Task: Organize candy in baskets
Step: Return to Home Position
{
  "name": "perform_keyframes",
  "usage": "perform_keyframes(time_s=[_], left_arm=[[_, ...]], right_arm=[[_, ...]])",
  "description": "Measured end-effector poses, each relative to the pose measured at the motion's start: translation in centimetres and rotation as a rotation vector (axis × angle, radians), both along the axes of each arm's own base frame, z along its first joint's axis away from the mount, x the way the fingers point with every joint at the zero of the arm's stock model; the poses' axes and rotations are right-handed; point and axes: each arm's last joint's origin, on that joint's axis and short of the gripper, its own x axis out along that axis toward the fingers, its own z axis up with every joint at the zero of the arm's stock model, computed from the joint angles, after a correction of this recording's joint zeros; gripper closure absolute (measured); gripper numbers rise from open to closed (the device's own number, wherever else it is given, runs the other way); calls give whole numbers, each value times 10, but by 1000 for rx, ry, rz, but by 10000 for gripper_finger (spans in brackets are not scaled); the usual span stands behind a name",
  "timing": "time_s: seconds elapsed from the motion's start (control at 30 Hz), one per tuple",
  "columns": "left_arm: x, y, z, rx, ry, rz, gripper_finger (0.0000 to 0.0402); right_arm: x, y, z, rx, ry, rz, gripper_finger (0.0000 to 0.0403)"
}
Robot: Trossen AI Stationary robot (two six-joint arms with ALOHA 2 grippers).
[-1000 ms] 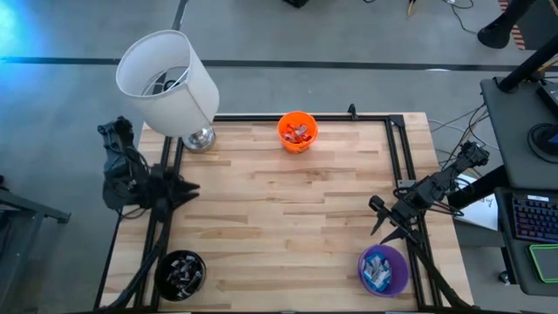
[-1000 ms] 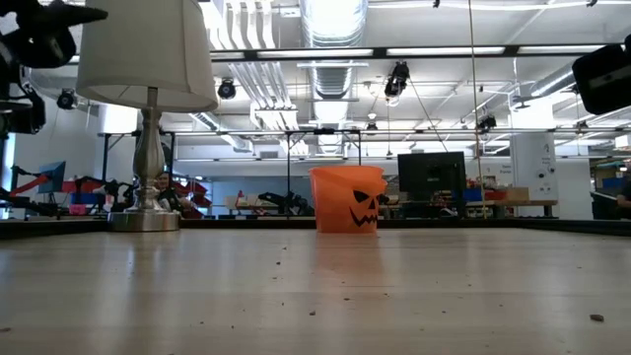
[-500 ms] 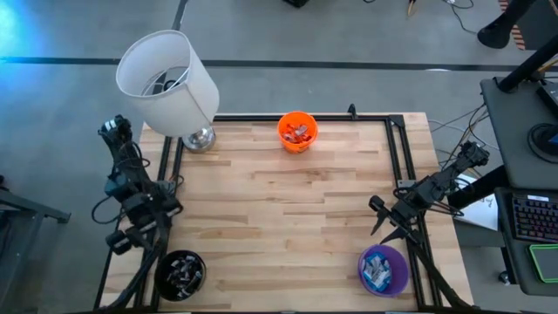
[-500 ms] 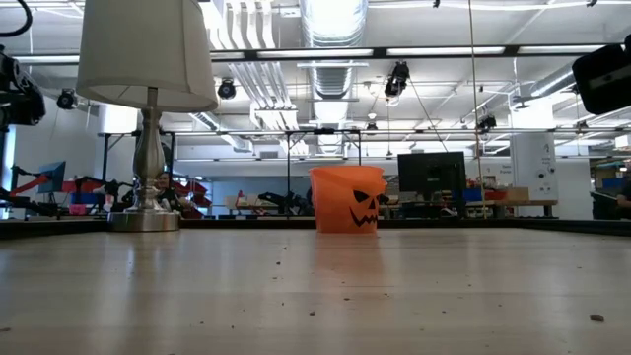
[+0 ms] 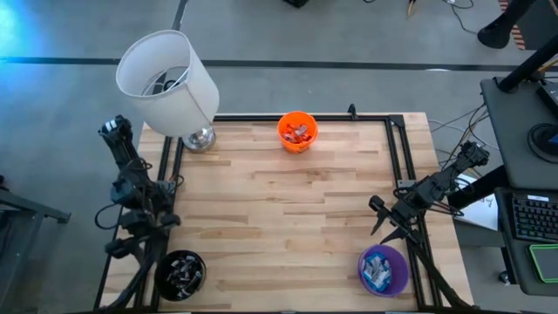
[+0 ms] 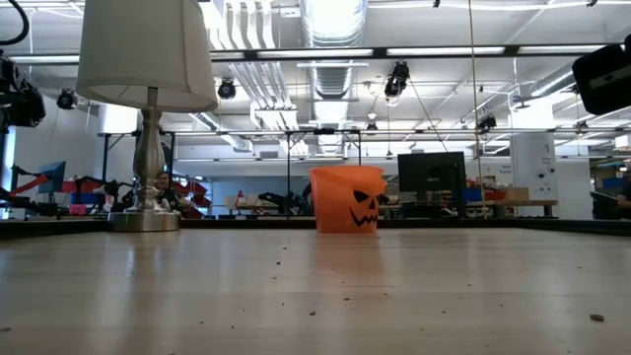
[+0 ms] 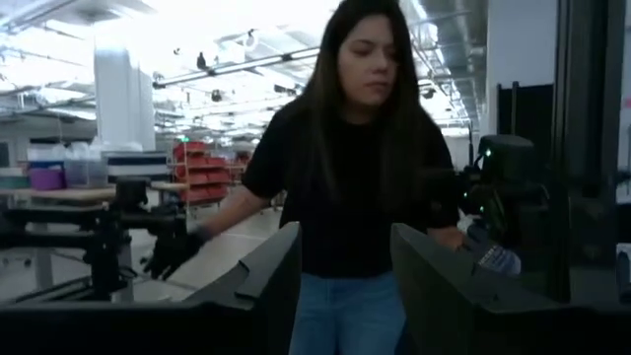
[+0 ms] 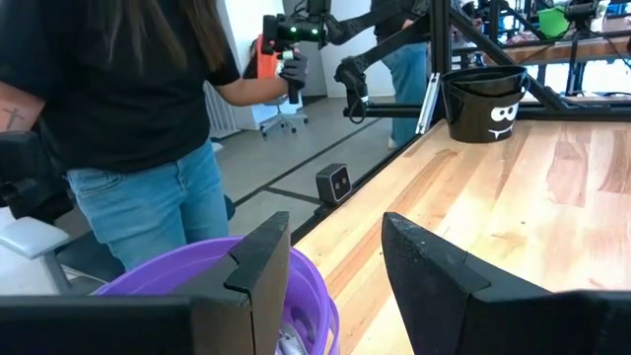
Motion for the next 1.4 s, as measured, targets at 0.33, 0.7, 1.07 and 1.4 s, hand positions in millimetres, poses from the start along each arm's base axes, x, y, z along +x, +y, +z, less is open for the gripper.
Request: perform_keyframes(time_s=[0.33,0.7,1.07,1.4], left_arm=[[-3,6,-23,-7,10,-4,260],[-6,12,-37,3,-1,0,260],[-5,17,-41,16,34,113,260],[-9,24,-40,2,-10,131,260]], right_arm=[[0,0,0,-5,-5,1,250],[0,0,0,-34,-30,2,250],[0,0,0,-34,-30,2,250],[0,0,0,-34,-29,2,250]])
